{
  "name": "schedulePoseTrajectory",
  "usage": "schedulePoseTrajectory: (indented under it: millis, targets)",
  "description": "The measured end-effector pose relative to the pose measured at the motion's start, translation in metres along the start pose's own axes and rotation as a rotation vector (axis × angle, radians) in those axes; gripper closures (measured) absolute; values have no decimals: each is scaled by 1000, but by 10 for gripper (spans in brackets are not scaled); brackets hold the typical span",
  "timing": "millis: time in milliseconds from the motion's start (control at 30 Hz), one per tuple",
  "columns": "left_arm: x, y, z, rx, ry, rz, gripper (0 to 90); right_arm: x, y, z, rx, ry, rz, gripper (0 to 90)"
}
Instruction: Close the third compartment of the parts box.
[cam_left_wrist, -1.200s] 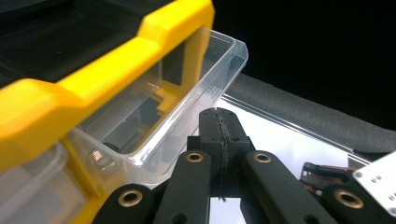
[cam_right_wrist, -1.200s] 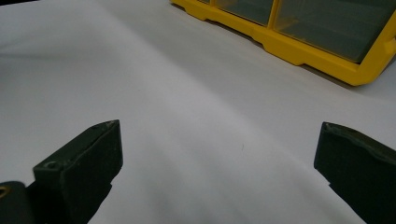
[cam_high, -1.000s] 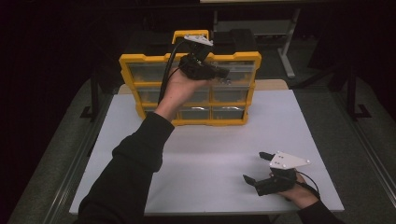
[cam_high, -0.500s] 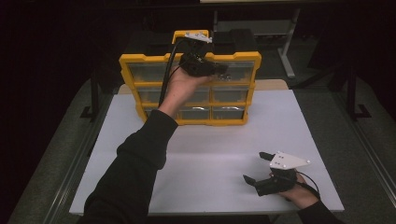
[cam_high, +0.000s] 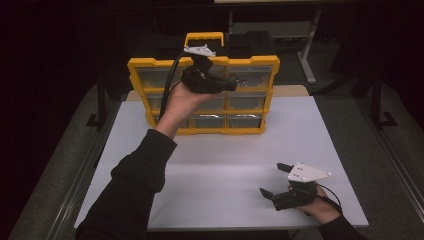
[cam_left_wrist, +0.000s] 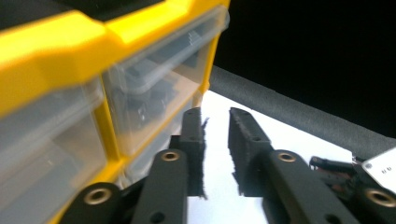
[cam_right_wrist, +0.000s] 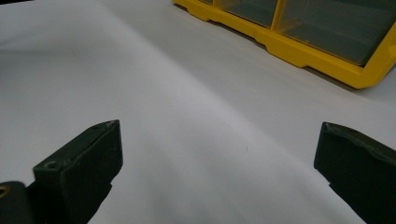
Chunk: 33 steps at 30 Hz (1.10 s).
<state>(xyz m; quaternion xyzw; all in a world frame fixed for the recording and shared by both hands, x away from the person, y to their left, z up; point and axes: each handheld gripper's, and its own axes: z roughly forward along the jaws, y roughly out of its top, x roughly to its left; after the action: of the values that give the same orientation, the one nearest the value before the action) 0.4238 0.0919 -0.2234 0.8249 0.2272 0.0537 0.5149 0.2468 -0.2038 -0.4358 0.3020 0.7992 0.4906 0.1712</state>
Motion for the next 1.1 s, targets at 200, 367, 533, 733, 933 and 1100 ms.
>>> schedulePoseTrajectory:
  millis: [200, 367, 533, 733, 933, 1100]
  targets:
    - [-12, -17, -14, 7, -2, 23, 624, 0, 0, 0, 7, -1, 1, 7]
    - [-19, -32, -23, 5, -3, 27, 537, 0, 0, 1, 9, -2, 1, 7]
    - [-25, -49, -30, 0, 6, 29, 458, 0, 0, 0, 6, -3, 4, 7]
    - [-28, -72, -38, 1, 18, 26, 379, 0, 0, 1, 8, -4, 4, 7]
    - [-31, -95, -47, -16, 25, 20, 338, 0, 0, 1, 8, -8, 1, 7]
    - [-34, -113, -55, -22, 35, 23, 290, 0, 0, 1, 10, -10, 2, 7]
